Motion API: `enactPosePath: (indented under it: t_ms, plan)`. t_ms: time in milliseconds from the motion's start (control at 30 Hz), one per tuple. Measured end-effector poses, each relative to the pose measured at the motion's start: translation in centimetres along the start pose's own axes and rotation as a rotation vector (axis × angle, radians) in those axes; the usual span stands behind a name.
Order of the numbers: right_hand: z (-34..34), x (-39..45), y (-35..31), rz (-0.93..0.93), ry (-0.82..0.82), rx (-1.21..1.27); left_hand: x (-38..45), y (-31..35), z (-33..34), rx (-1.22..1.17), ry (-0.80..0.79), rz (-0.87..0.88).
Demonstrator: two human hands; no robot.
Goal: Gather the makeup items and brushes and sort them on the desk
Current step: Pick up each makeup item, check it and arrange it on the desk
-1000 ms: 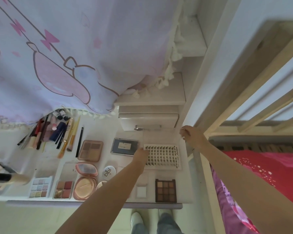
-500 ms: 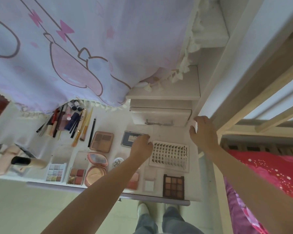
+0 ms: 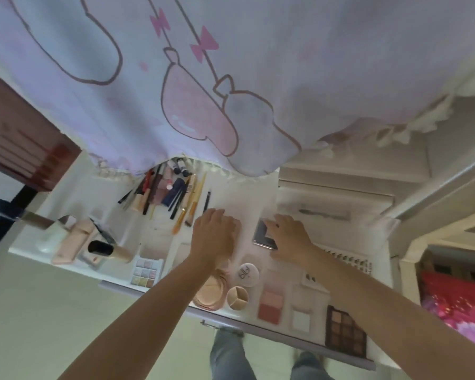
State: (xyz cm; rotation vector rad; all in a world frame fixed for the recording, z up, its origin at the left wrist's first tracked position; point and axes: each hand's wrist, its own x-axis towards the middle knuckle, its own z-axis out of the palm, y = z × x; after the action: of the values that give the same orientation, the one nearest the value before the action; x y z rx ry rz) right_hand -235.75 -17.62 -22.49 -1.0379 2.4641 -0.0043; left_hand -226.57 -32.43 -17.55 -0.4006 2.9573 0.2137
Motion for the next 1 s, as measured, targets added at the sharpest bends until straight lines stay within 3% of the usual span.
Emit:
enactPosePath:
  t_ms: [67,133,233,333,400,467,567,733,800,833,933,1000]
  plan:
    - [-0.3,1.1,-0.9,0.041,-0.05,-0.053,0.3,-2.2,-0.1,0.069,-0.086,0.02]
    - [-0.5,1.8,-1.6,0.073,-0.11,-0.067,0.7,-4.2,-0.2,0.037,-0.041,0.122]
    - [-1.4,1.7,-2.3,0.15,-0.09,0.078,1.5,-6.6,-1.6,-0.089,-0.065,0.147]
    - [-3.2,0.3,-3.3,0.141,0.132,0.265,2.3,-7.5,-3.4,-0.429,-0.347,0.064]
    - [-4.7,-0.9,-4.4,0.053,0.389,0.196,2.4,-7.0,-5.0,-0.737,-0.45,0.05]
    - [-6.1,-1.6,-5.3,-0.04,0.642,0.058,2.2,-6.2,-6.4,-0.893,-0.493,0.128]
    - [-8.1,-2.4,-6.0,-0.173,0.808,-0.046,2.4,-5.8,-7.3,-1.071,-0.422,0.211]
    - [-10.9,-4.3,-6.6,-0.272,0.908,-0.141,2.8,-5.7,-8.6,-1.177,-0.268,0.27]
    - [-12.4,-5.3,-6.5,-0.207,0.893,-0.041,2.6,-5.6,-9.4,-1.162,-0.192,0.348]
    - [-13.2,-5.9,-6.2,-0.141,0.827,0.155,2.6,-5.7,-9.9,-1.175,-0.167,0.372]
    - [-15.7,-8.0,-6.1,0.032,0.433,0.929,2.7,-5.6,-11.3,-1.213,-0.067,0.438]
    - [-16.2,-8.5,-5.6,0.008,0.24,1.208,2.7,-5.3,-11.8,-1.225,0.024,0.454]
